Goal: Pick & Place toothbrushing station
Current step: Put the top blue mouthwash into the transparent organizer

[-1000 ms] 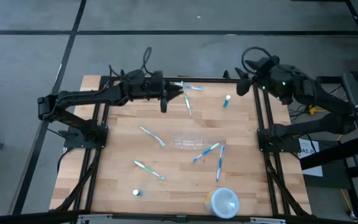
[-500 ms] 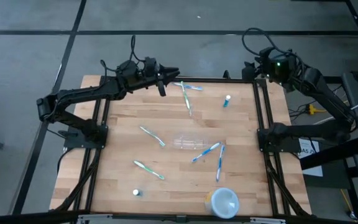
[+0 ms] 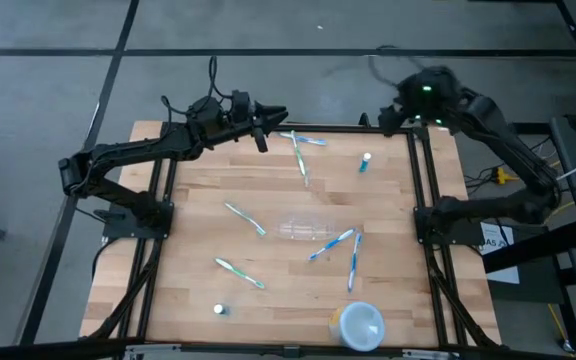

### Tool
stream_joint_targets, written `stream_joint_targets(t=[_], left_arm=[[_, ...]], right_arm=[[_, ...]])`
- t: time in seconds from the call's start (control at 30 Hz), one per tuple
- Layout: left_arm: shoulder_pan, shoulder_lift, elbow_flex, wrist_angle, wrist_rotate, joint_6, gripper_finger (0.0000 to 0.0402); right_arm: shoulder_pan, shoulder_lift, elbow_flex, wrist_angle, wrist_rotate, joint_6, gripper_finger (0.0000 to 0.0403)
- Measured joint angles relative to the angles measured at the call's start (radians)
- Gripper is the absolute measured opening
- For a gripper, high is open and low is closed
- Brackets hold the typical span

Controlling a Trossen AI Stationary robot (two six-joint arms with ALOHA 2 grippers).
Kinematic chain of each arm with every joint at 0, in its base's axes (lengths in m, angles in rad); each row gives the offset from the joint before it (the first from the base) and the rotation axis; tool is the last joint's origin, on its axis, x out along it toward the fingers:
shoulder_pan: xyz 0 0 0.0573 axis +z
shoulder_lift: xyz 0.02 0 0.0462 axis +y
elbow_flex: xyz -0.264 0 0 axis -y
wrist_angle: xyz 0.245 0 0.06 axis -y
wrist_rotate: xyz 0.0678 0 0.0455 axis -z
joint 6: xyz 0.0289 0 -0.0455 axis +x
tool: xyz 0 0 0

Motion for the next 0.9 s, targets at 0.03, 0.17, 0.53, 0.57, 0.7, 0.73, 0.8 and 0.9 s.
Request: stream_joint_targets(t=[0.03,0.17,0.53,0.57,0.7,0.73,0.8,0.9], left_arm=[[-0.002,-0.005,0.0,-0.02,-0.008,0.016,0.0086],[-0.011,-0.022,0.045,-0.249,-0.093,0.091,0.0086],[-0.016,-0.024,0.178,-0.66,-0.249,0.192,0.0086],[-0.016,-0.024,0.183,-0.679,-0.243,0.194,0.0086],[-0.016,-0.024,0.187,-0.701,-0.191,0.186,0.0094],[-0.016,-0.024,0.187,-0.697,-0.161,0.177,0.0097],[-0.014,-0.026,0.187,-0.686,-0.107,0.168,0.0106],[-0.017,-0.036,0.187,-0.692,-0.092,0.185,0.0121]], right_arm=[[-0.011,0.032,0.0,-0.043,-0.009,-0.039,0.0239],[-0.045,0.168,0.0,-0.239,0.027,-0.164,0.0239],[-0.026,0.349,0.0,-0.337,0.053,-0.247,0.0239],[-0.013,0.35,-0.001,-0.344,0.051,-0.273,0.0239],[0.04,0.327,-0.001,-0.327,-0.05,-0.382,0.0239],[0.051,0.32,-0.001,-0.316,-0.087,-0.401,0.0239],[0.075,0.31,-0.001,-0.308,-0.142,-0.439,0.0239],[0.107,0.302,-0.001,-0.298,-0.125,-0.47,0.0239]])
